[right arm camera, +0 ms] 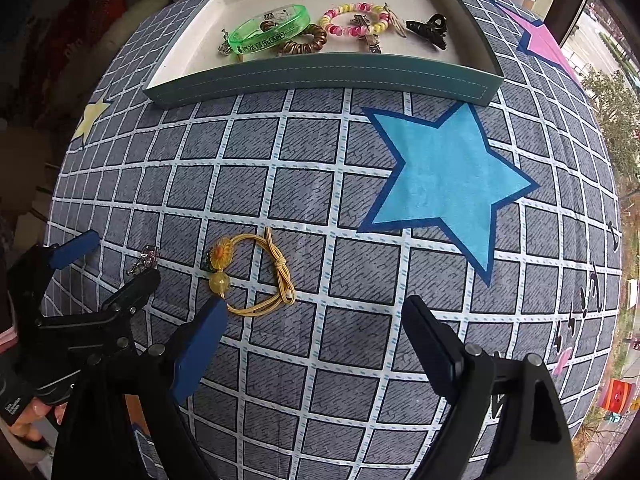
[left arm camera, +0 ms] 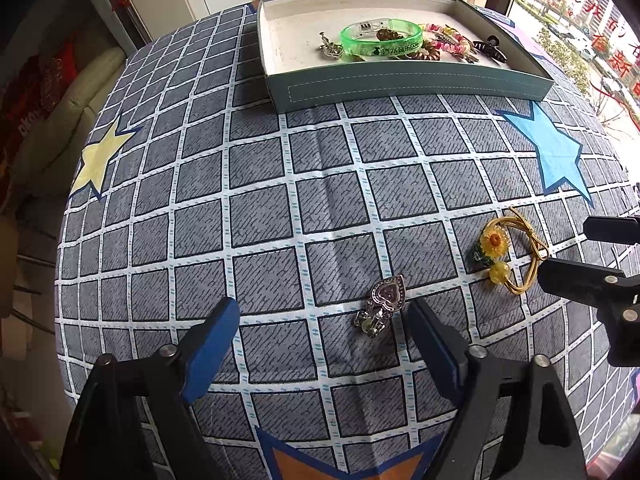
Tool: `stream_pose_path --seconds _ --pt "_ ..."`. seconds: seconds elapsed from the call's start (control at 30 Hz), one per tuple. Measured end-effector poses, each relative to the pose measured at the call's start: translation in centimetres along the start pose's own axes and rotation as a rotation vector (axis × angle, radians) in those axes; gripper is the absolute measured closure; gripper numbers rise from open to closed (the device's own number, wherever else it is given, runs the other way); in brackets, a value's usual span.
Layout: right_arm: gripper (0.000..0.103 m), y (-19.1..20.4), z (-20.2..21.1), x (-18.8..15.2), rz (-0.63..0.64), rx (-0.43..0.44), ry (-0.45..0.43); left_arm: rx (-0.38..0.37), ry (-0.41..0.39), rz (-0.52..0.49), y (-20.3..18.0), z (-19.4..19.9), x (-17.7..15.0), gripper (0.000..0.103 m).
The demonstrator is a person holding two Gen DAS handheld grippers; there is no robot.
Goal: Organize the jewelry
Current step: 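Grasp the heart pendant with the left tool while the right grasps the yellow hair tie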
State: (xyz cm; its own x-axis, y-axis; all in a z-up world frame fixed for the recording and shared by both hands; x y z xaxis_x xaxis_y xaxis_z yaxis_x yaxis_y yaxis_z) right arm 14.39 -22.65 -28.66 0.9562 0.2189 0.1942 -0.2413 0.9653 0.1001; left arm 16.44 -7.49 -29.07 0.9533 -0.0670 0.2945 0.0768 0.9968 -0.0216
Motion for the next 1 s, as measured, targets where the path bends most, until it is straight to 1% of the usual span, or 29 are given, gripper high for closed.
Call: stream_pose_path --seconds 0.07,0.1,0.13,0.2,0.23,0.3,0.33,0.43,0.53,0.6,0.67,0.77,0.83,0.9,0.97,1.0 --pt "0.012 0.2 -0.1 0.3 0.014 0.003 -0.004 -0.013 0.001 0.000 -0.2 -0.1 0.2 0.013" --pt "0.012 0.4 -0.1 0.5 0.020 0.008 -0.010 -0.024 -0.002 0.001 -0.3 -0.1 0.3 0.019" --pt "0.012 0.6 -0.1 0.6 0.025 0.012 -0.015 -0.041 -0.002 0.004 -0.4 0.0 0.4 0.023" --pt "0.013 0.9 0.1 0.8 0.032 0.020 -0.023 -0.069 0.002 0.008 -0.9 0.1 0.6 0.039" --pt "0.013 1.1 0.1 1.0 0.032 0.026 -0.028 -0.071 -0.002 0.002 -1.2 0.2 0.7 0.043" --pt "0.013 1.4 0.2 1.2 0.035 0.038 -0.034 -0.087 -0.008 -0.020 -2.0 0.3 1.0 0.070" --pt "0.013 1.5 0.2 1.3 0.038 0.043 -0.035 -0.090 -0.007 -0.026 -2.4 0.3 1.2 0.073" --pt "0.015 2.1 0.0 1.7 0.050 0.054 -0.038 -0.087 -0.011 -0.007 -2.5 0.4 1.6 0.073" --pt "0.022 2.6 -0.3 2.0 0.059 0.059 -0.038 -0.096 -0.015 0.033 -1.8 0.8 1.7 0.073" --pt "0.023 2.8 -0.6 2.1 0.062 0.062 -0.034 -0.098 -0.016 0.044 -1.6 0.8 1.9 0.073" --pt "0.029 3.3 -1.0 2.3 0.071 0.064 -0.032 -0.096 -0.018 0.045 -1.3 0.7 1.9 0.073" --pt "0.033 4.2 -1.8 2.4 0.105 0.045 -0.017 -0.096 -0.022 0.050 -0.9 0.9 1.6 0.073" --pt "0.035 4.7 -1.9 2.5 0.147 0.004 -0.017 -0.099 -0.024 0.053 -0.8 1.0 1.7 0.073" --pt "0.041 5.0 -2.0 2.7 0.183 -0.038 -0.014 -0.099 -0.025 0.054 -0.9 1.1 1.7 0.073" --pt "0.061 4.9 -2.0 2.8 0.208 -0.084 -0.015 -0.099 -0.025 0.054 -0.8 1.1 1.6 0.073" --pt "0.068 4.8 -1.9 2.8 0.215 -0.096 -0.016 -0.099 -0.024 0.056 -0.8 1.1 1.7 0.073"
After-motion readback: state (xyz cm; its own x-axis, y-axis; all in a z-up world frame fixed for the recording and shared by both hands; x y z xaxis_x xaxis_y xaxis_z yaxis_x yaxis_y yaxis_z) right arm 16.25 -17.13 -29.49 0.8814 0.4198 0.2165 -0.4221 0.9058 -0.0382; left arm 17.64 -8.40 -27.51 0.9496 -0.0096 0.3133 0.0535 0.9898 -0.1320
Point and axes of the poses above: each gripper's, at about its wrist camera, not at the fingertips, and z roughly against the way its jaws point, y to its left, x to its top, the point moved 9 cm from there along -z, roughly the way its jaws point, and after that the axes turned 15 degrees about z, right-handed, at the moved point
